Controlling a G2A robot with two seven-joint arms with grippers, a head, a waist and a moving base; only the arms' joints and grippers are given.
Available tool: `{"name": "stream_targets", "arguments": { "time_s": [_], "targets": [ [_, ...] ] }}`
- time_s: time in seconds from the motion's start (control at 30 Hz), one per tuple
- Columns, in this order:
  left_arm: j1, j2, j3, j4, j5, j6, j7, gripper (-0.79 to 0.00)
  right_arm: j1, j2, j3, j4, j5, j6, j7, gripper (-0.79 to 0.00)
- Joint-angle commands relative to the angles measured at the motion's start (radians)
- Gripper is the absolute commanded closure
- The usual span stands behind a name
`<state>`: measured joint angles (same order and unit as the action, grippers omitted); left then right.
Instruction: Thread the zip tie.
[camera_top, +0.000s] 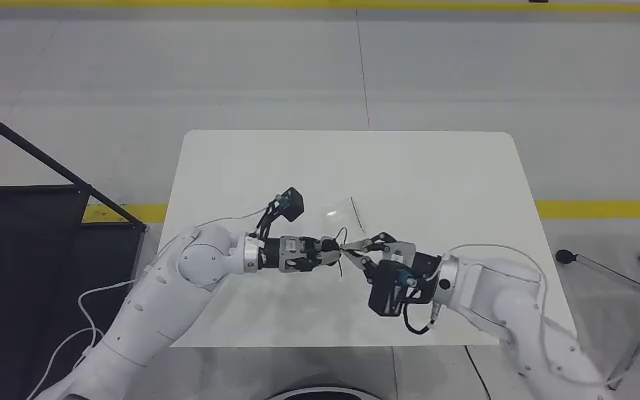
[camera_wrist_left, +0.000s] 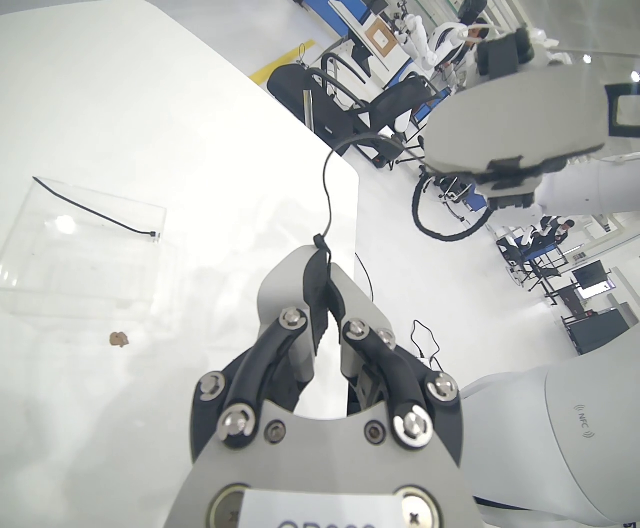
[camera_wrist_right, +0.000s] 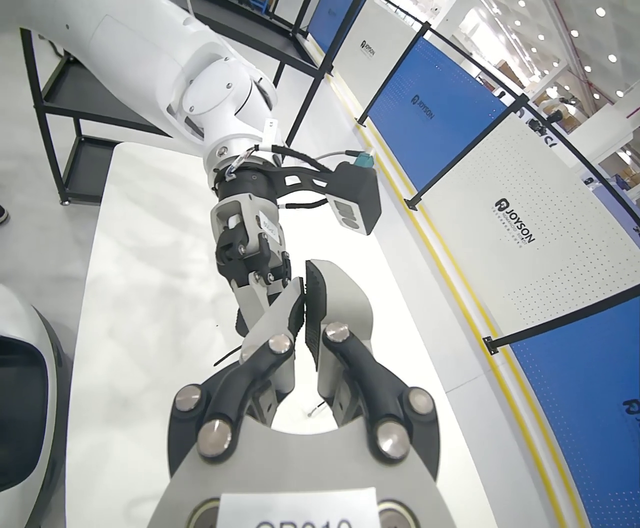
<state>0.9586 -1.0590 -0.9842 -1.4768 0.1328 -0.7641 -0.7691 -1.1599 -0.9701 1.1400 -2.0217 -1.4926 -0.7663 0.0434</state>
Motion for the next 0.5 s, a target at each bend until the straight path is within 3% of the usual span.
{"name": "stream_targets", "arguments": {
  "time_s": [0.0,0.47],
  "targets": [
    [0.001,0.0,-0.002,0.001,-0.003,0.003,0.007,0.0,0.004,0.0,-0.007,-0.001,-0.012,-0.013,0.003,0.0],
    [0.003,0.001,-0.001,0.001,-0.006,0.016,0.017,0.0,0.033,0.0,-0.05,-0.007,-0.083,-0.132,-0.045,0.0]
  ]
}}
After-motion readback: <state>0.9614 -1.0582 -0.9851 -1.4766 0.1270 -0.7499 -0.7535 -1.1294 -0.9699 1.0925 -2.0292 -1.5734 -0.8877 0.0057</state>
